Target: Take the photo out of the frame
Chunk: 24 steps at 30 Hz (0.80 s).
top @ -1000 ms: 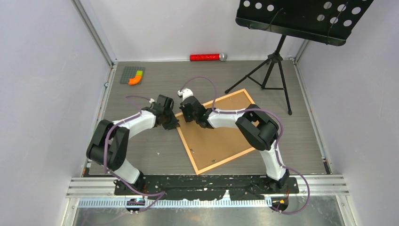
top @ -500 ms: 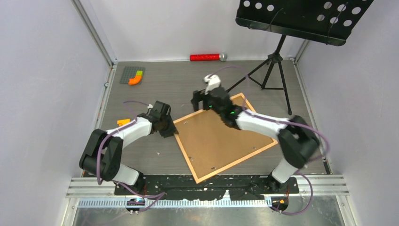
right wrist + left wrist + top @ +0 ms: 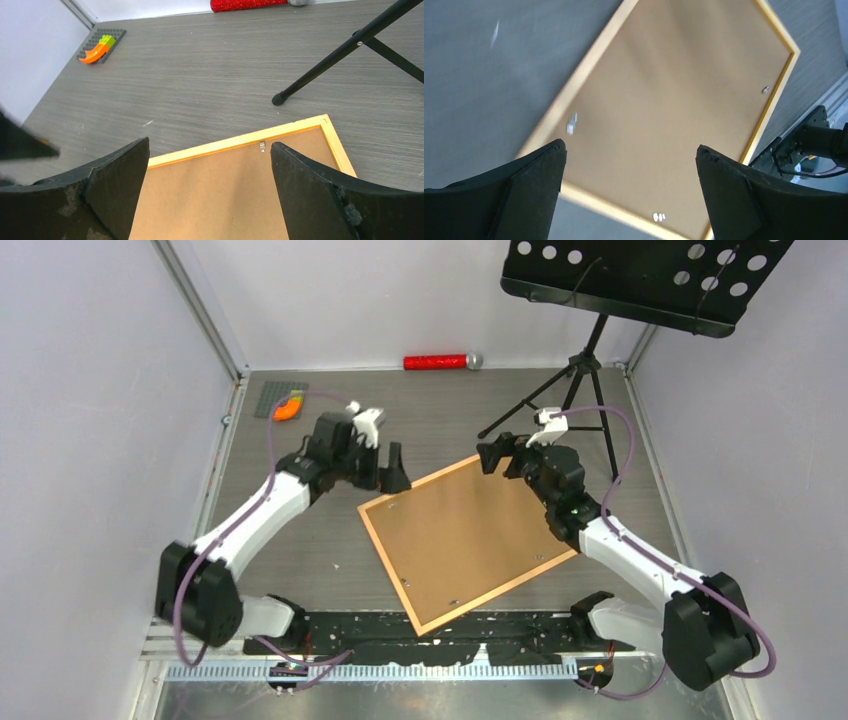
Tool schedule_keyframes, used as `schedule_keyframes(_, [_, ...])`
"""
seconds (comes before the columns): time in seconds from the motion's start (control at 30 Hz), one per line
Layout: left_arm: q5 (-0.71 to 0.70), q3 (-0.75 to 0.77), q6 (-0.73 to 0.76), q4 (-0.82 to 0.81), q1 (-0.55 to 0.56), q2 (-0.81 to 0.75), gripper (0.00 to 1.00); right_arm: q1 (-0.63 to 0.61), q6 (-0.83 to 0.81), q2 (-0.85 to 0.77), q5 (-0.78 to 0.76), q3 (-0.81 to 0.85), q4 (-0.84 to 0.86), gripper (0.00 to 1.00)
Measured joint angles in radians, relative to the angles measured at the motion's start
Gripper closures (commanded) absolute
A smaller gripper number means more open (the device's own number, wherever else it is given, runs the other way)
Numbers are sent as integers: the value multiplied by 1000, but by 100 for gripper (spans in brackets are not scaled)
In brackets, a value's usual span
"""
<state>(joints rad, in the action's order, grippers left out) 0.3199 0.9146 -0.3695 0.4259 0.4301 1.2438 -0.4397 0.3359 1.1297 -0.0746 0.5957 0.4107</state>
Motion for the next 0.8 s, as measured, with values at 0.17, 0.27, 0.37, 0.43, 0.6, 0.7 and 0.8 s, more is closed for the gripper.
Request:
schedule_keyframes(0.17, [102, 340, 201, -8, 10, 341, 0, -2, -42, -67, 11, 0, -90, 4])
schedule_keyframes(0.27, [83, 502, 284, 50, 23, 516, 1, -2, -63, -119, -12, 0, -138, 4])
schedule_keyframes(0.37, [48, 607, 362, 126, 42, 645, 4, -2, -82, -174, -42, -6, -167, 4])
schedule_keyframes(0.43, [33, 634, 404, 171, 57, 694, 7, -2, -96, -205, -64, -11, -181, 4])
schedule_keyframes(0.6, [-17, 675, 470, 258, 101, 767, 12, -2, -117, -248, -113, -43, -211, 4])
schedule_keyframes(0.7, [-60, 707, 489, 296, 121, 808, 17, -2, -123, -254, -141, -64, -220, 4])
schedule_keyframes(0.8, [-121, 708, 492, 315, 138, 828, 25, -2, -125, -254, -169, -74, -228, 4])
